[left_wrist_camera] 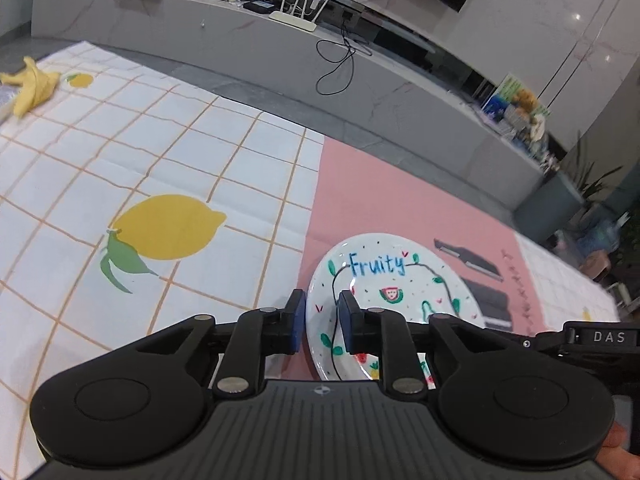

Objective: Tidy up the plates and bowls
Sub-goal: 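Lift the 'Fruity' plate with both grippers and carry it toward the glass plates, then lower the 'Fruity' plate onto the glass plates and open both grippers, then move both grippers to the rim of the bowl stack and close, then lift the bowl stack with both grippers and lower it onto the 'Fruity' plate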

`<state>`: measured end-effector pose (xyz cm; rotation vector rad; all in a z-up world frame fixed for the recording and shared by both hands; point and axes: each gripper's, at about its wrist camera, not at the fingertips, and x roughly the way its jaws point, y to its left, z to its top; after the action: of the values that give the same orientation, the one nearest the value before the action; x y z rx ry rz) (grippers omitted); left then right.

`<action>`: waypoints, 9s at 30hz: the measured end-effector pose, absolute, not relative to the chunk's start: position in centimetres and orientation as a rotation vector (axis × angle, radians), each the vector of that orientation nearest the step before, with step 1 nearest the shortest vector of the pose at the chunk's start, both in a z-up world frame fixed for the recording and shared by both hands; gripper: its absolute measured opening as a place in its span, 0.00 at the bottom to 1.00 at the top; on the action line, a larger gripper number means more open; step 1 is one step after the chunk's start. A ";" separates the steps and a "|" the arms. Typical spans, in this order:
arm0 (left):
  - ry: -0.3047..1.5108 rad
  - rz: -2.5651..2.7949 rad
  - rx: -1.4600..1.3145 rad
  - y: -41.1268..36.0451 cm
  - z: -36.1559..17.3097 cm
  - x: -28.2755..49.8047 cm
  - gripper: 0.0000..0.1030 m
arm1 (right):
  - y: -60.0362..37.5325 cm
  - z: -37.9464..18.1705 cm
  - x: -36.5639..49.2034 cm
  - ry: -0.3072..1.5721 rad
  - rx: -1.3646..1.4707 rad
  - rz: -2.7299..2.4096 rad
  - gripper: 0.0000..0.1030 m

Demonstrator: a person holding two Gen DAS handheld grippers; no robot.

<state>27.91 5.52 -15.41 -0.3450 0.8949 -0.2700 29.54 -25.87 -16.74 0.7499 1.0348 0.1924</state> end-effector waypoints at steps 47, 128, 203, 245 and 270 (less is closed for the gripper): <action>0.759 -0.440 -0.396 -2.7 -0.9 7.2 0.15 | -35.5 -2.9 3.7 0.811 0.901 0.189 0.06; 1.041 -0.286 0.004 -14.8 -11.4 0.5 0.26 | -38.6 -10.9 -2.1 1.096 0.537 -0.144 0.33; 1.119 -0.186 -0.374 5.7 -8.3 4.0 0.66 | -21.1 -9.0 2.4 1.227 0.644 0.108 0.70; 1.160 -0.207 -0.417 4.0 -8.4 3.5 0.42 | -22.3 -10.8 2.0 1.249 0.778 0.131 0.44; 1.153 -0.438 -0.351 -9.4 -5.6 4.5 0.42 | -35.4 -5.0 -1.7 1.088 0.802 -0.015 0.44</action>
<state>4.47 -9.41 -5.60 -0.3513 1.1530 -0.4383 -1.73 -35.41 -5.00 0.8018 1.0878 -0.0147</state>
